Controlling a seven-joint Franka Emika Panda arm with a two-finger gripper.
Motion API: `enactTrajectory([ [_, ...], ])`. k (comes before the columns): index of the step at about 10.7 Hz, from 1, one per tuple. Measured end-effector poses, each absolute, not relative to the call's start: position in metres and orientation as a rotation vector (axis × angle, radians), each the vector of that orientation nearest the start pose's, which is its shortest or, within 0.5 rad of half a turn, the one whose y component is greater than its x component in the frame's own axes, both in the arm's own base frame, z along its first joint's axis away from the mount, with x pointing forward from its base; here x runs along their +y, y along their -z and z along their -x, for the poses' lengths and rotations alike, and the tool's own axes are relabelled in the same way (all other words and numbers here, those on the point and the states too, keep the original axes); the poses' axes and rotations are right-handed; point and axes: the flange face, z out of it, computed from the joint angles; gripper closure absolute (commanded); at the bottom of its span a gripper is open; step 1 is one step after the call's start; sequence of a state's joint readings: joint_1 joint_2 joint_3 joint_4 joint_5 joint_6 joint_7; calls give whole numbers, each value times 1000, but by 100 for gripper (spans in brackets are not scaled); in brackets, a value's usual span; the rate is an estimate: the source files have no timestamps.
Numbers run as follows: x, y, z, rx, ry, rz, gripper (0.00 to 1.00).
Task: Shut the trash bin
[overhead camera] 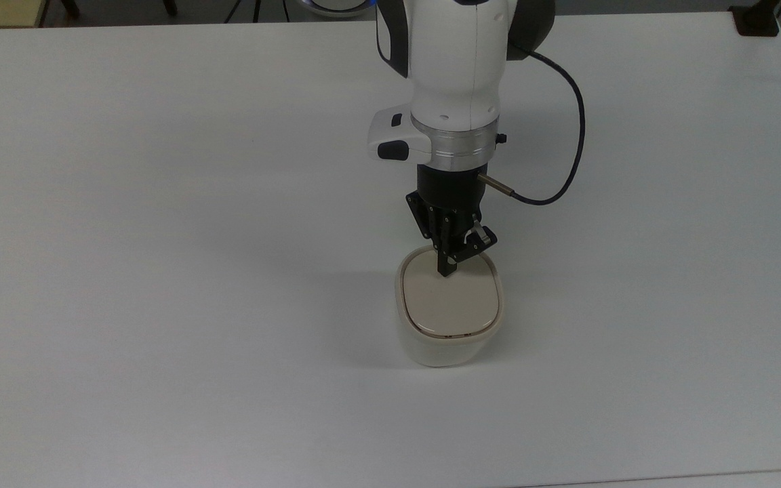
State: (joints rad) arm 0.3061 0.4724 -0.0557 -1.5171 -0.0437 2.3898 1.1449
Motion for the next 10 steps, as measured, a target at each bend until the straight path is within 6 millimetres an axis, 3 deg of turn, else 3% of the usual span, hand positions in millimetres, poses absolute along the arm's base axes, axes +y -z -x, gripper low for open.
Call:
enactTrajectory([
  [4, 184, -438, -697, 1190, 504, 2652, 100],
  [6, 167, -471, -688, 1159, 481, 2706, 100],
  [7, 152, -497, -678, 1142, 454, 2747, 73],
  [8, 138, -523, -665, 1117, 419, 2793, 19],
  [9, 123, -549, -648, 1104, 373, 2826, 1],
  [10, 109, -572, -632, 1104, 312, 2844, 0],
])
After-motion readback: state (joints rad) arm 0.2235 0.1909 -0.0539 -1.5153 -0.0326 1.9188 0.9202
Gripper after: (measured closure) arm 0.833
